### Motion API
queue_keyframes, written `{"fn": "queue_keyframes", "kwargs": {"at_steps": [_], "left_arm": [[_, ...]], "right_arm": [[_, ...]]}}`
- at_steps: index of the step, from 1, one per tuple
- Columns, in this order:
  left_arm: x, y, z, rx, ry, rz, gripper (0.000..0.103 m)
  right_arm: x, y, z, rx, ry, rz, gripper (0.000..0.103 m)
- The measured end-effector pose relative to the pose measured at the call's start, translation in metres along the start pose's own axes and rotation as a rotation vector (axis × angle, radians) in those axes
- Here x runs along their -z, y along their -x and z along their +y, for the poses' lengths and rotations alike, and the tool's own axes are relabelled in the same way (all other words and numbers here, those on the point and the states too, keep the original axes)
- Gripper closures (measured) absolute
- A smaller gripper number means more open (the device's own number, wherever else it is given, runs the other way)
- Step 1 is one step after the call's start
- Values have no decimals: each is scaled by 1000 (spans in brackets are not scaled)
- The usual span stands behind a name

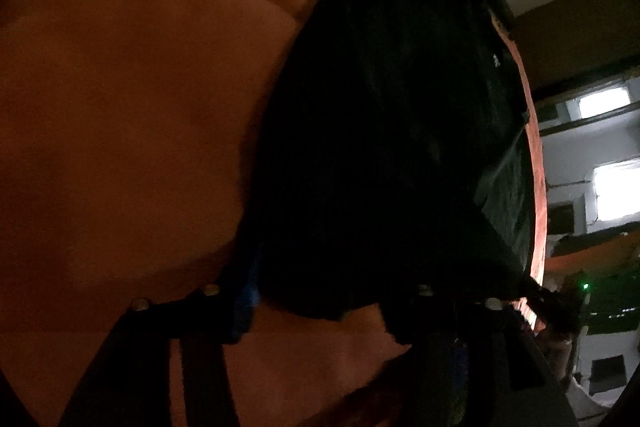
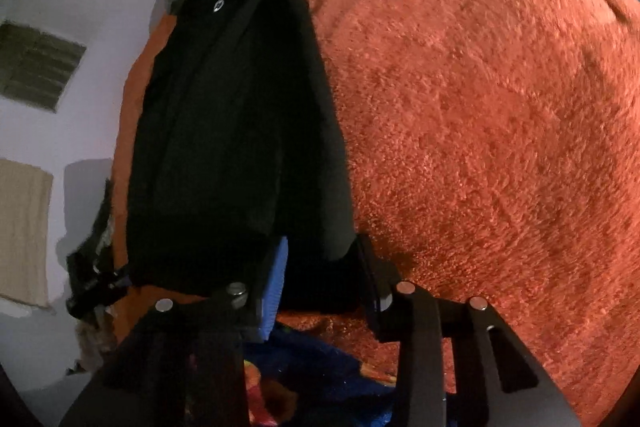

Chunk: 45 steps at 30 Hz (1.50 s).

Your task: Fold clothes

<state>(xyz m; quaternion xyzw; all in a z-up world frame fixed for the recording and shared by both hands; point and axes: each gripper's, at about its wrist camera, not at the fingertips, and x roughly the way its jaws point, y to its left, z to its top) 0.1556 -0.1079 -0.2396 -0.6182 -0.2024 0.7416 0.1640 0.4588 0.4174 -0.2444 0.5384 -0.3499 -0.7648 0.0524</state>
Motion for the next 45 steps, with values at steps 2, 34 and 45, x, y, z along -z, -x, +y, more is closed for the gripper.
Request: {"fn": "queue_keyframes", "kwargs": {"at_steps": [2, 34, 45], "left_arm": [[-1, -2, -2, 46, 6, 15, 86], [15, 48, 56, -86, 85, -11, 76], [-17, 16, 41, 37, 35, -31, 46]], "right_arm": [[0, 2, -3, -1, -21, -3, 83], [7, 36, -8, 52, -16, -88, 96], [-8, 26, -25, -58, -25, -9, 62]]}}
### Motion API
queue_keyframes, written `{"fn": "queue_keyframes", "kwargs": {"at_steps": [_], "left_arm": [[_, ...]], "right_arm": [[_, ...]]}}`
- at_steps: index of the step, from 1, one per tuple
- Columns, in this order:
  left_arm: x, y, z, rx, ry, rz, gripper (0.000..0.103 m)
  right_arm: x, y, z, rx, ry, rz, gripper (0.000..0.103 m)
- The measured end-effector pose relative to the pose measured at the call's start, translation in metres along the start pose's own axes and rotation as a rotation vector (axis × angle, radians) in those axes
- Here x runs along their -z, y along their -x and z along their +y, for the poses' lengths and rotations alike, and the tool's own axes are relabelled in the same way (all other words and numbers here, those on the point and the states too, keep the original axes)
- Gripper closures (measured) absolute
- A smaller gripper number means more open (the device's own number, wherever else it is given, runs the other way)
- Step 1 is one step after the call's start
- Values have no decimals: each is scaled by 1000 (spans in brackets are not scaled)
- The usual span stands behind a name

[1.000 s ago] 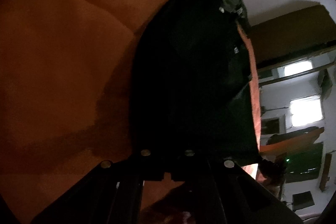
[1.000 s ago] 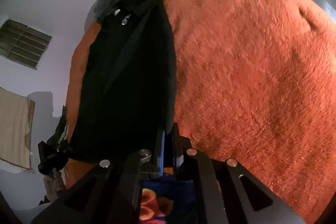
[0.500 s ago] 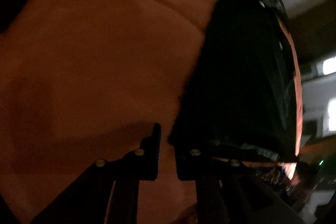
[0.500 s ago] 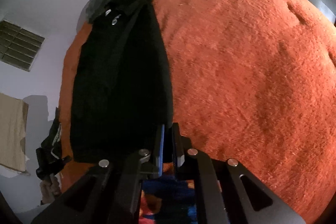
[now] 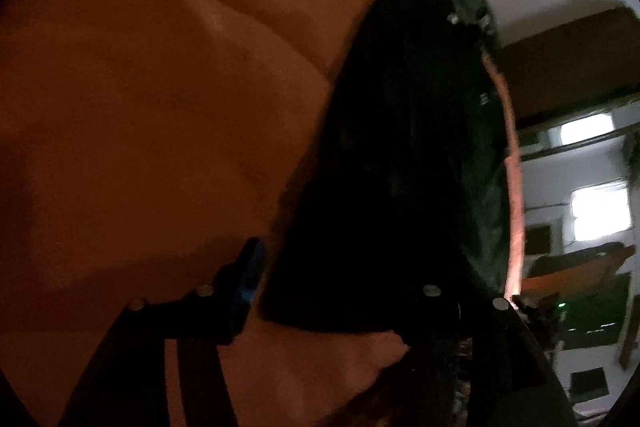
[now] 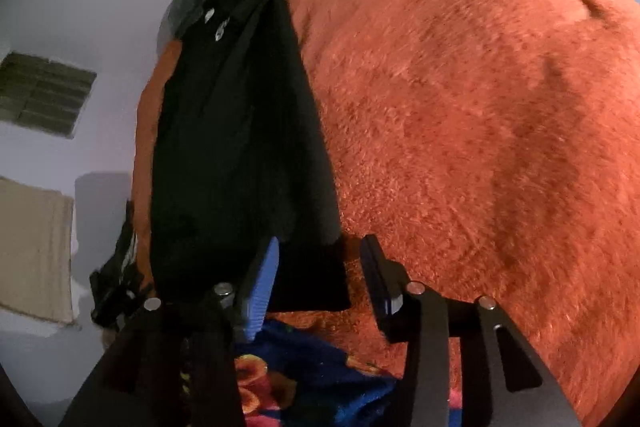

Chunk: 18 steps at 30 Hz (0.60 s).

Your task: Fold clothes

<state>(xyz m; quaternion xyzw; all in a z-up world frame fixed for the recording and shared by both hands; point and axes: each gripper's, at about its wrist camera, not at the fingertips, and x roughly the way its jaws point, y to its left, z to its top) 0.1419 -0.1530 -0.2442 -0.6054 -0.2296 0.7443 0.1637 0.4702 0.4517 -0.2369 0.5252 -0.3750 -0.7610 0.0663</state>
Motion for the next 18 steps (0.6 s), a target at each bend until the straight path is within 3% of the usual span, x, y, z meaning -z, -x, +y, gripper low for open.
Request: {"fn": "queue_keyframes", "kwargs": {"at_steps": [3, 9, 14, 17, 18], "left_arm": [[-3, -15, -1, -36, -23, 15, 46], [3, -13, 4, 16, -57, 21, 46], [7, -16, 27, 187, 88, 15, 50], [11, -22, 31, 244, 117, 41, 70], [11, -26, 29, 229, 110, 45, 87]], "right_arm": [[-4, -7, -3, 16, 10, 21, 62], [-8, -7, -16, -54, -3, 34, 62], [-12, -18, -34, -171, -53, 50, 61], [-11, -18, -41, -233, -86, 31, 61], [-9, -17, -39, -233, -81, 26, 61]]}}
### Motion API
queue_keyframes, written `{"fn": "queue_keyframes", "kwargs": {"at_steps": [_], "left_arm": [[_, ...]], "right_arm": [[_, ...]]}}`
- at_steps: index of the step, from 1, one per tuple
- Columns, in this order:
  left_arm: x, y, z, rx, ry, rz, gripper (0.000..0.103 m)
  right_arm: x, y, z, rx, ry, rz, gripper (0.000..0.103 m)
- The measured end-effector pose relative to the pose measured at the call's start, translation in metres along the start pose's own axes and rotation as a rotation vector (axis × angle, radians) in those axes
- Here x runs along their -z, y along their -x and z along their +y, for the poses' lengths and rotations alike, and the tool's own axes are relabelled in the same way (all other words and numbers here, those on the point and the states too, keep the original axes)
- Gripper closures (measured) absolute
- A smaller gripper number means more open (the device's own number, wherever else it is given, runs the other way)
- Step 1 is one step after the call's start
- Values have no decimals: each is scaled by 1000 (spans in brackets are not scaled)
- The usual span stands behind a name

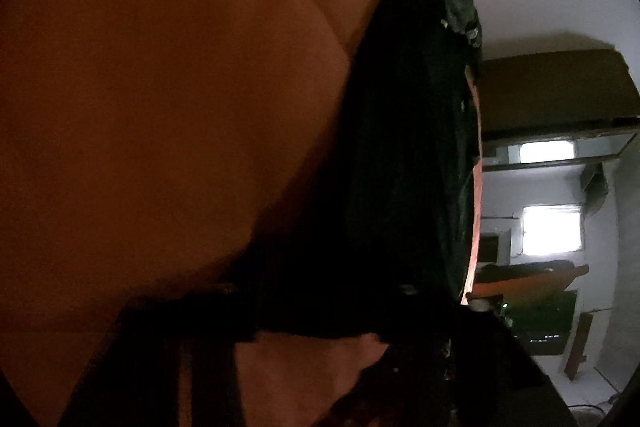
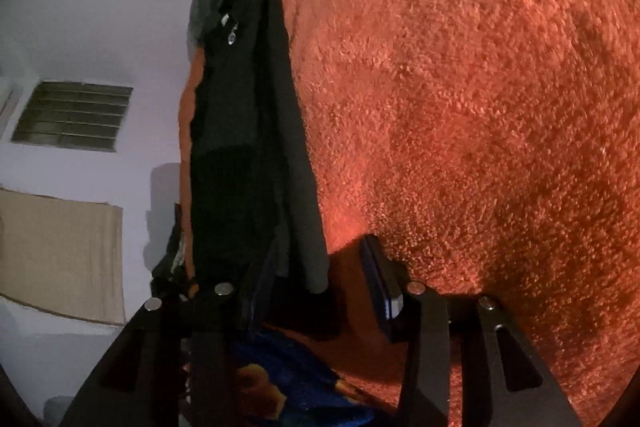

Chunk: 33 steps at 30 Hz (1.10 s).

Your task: Fold clothes

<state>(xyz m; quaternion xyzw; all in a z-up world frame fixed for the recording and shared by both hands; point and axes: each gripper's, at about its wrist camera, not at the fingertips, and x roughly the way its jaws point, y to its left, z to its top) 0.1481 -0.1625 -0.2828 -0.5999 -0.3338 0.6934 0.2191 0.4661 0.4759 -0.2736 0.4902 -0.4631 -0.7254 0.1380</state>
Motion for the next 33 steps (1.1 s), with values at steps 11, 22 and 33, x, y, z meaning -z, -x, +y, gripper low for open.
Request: {"fn": "queue_keyframes", "kwargs": {"at_steps": [11, 22, 33], "left_arm": [[5, 8, -18, -13, -17, -78, 98], [-86, 54, -124, -144, -147, -99, 98], [-209, 21, -200, -264, -111, -51, 98]], "right_arm": [[6, -6, 22, 81, 43, 11, 99], [-87, 18, 153, 210, 182, -43, 100], [-255, 31, 227, 409, 190, -135, 102]]}}
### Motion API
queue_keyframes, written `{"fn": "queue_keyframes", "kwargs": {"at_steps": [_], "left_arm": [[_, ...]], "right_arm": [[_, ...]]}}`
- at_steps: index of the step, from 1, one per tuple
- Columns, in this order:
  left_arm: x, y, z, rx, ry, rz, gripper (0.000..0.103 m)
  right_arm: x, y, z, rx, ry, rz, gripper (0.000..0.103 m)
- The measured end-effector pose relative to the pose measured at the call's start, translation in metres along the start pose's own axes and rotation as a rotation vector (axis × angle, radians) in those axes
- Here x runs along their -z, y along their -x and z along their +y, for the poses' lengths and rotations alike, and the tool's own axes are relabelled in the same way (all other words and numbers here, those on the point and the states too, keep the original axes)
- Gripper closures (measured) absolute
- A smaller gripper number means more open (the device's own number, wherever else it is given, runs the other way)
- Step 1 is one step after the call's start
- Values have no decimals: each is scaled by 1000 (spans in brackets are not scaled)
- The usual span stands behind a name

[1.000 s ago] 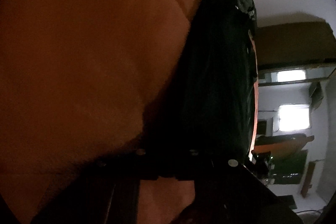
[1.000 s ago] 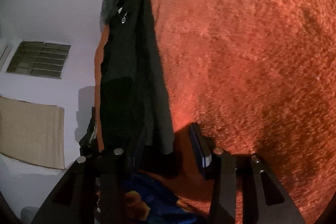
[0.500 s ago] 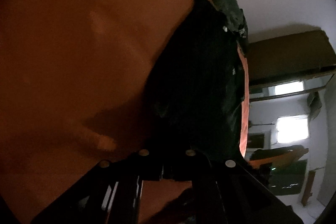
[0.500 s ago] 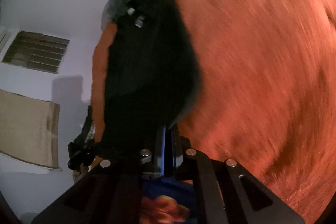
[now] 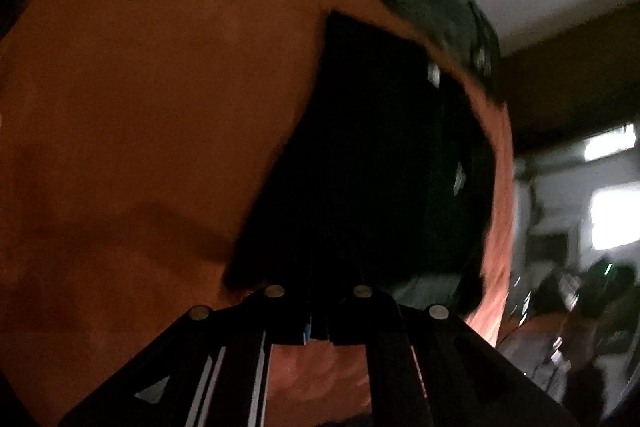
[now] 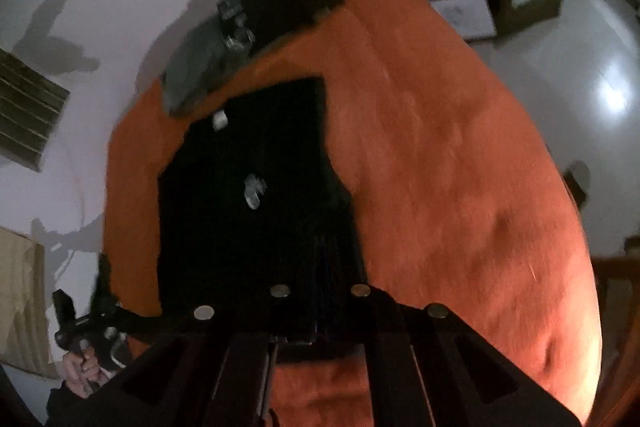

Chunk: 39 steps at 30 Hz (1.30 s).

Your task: Fold clothes

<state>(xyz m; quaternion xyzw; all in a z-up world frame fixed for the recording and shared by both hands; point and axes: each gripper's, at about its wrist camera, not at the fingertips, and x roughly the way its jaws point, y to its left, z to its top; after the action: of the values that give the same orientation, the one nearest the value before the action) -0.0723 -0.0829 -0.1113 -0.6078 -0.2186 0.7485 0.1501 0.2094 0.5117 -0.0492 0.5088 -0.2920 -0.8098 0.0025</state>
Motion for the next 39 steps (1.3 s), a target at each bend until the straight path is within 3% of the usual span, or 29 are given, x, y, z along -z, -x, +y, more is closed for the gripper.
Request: {"fn": "queue_keyframes", "kwargs": {"at_steps": [4, 6, 9, 12, 13, 19, 24, 26, 29, 34, 39], "left_arm": [[-35, -26, -2, 17, 31, 24, 98], [-40, -39, 5, 15, 57, 51, 98], [-39, -55, 22, 30, 113, 82, 98], [-31, -67, 38, 72, 173, 101, 98], [-28, -70, 43, 90, 195, 103, 98], [-11, -79, 66, 189, 273, 75, 98], [-9, -81, 74, 224, 288, 67, 98], [-11, -78, 72, 224, 270, 61, 98], [-19, -71, 67, 233, 248, 37, 98], [-44, -63, 52, 294, 256, -11, 98], [-105, -69, 18, 287, 245, -48, 98]], "right_arm": [[-10, -38, -6, -35, 24, 67, 101], [-2, -66, -10, -68, -5, 183, 99], [17, -102, -10, -89, -9, 348, 86], [40, -121, -12, -64, -20, 442, 68], [46, -127, -15, -64, -47, 466, 64], [64, -148, -44, -84, -172, 511, 62], [63, -161, -45, -192, -162, 501, 66], [64, -163, -42, -259, -181, 498, 99], [59, -154, -39, -315, -203, 448, 99], [29, -128, -44, -457, -324, 254, 99], [-40, -113, -47, -518, -343, 62, 99]]}}
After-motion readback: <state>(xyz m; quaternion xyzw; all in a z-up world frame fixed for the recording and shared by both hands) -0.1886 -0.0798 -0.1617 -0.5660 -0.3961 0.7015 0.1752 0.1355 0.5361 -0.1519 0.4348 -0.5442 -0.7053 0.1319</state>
